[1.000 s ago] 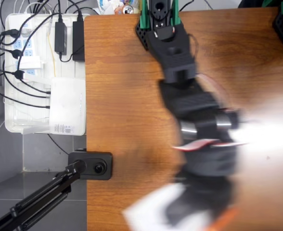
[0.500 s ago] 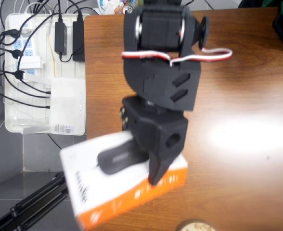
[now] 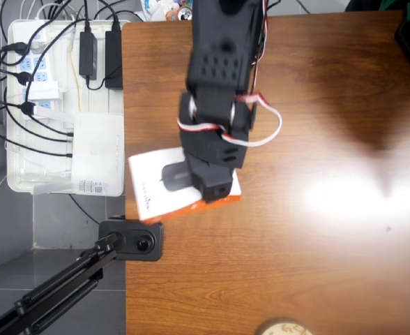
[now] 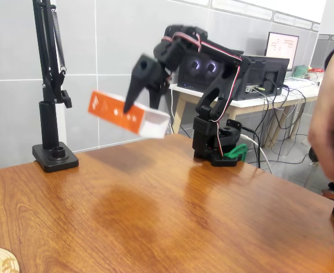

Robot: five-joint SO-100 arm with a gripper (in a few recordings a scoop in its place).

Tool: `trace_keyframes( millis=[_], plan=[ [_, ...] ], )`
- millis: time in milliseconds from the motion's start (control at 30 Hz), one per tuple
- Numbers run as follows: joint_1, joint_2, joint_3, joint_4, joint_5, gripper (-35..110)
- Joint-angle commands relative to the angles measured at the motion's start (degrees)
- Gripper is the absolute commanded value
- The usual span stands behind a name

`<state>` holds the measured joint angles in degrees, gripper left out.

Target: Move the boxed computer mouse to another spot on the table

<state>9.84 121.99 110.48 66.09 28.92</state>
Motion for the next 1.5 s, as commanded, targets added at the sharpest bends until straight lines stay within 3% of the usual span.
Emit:
trace_keyframes(
  millis=[0, 500, 767, 833, 967, 1167, 1267, 1467],
  plan=[
    [-0.6, -1.7, 4.0, -2.6, -0.5, 1],
    [1.9, -18.5, 10.4, -14.7, 2.4, 0],
    [2.4, -19.2, 11.6, -17.4, 2.1, 4],
    [2.5, -18.7, 12.0, -17.4, 1.8, 10],
    [2.5, -17.3, 12.7, -18.8, 1.0, 44],
    [2.7, -16.1, 12.7, -19.7, 0.4, 80],
    [2.6, -16.0, 12.7, -19.8, 0.3, 89],
    [2.6, -15.4, 13.0, -19.7, 0.3, 91]
  ],
)
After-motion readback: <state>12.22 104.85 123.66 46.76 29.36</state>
